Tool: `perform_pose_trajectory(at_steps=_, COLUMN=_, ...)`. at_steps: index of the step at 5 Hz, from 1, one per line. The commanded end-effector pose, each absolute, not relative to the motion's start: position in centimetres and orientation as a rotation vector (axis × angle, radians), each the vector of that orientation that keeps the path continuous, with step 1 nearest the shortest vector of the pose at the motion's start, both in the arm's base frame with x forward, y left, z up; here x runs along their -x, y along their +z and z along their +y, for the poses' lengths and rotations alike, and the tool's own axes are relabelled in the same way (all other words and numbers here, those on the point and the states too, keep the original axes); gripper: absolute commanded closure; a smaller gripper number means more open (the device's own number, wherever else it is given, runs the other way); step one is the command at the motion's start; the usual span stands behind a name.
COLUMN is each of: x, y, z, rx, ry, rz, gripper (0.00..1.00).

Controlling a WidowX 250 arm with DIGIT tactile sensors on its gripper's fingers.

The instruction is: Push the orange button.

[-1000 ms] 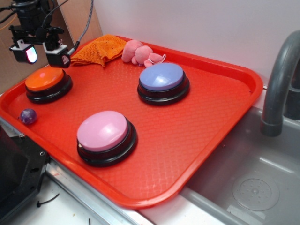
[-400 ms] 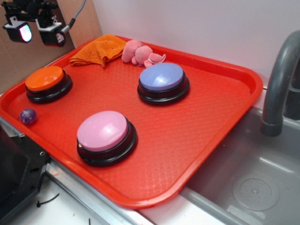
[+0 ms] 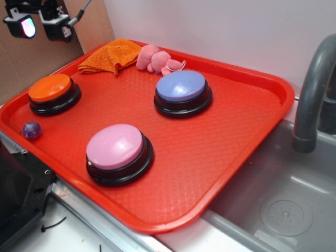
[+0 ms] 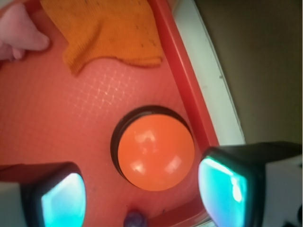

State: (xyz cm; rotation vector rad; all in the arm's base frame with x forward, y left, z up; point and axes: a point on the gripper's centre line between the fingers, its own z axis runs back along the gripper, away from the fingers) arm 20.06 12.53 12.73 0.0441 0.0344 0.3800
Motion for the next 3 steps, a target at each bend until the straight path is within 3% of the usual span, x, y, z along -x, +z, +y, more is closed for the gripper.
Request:
perform_pose_trajectory(at_steps=1, x=-20.8, y=16.1, z=12.9, rx=-0.071, ry=0.374, rz=-0.058, gripper=0.00)
perform_pose_trajectory(at_steps=3, x=-21.6, y=18.7, z=11.2, rx=-0.084, ry=0.287, rz=-0.141, gripper=0.00)
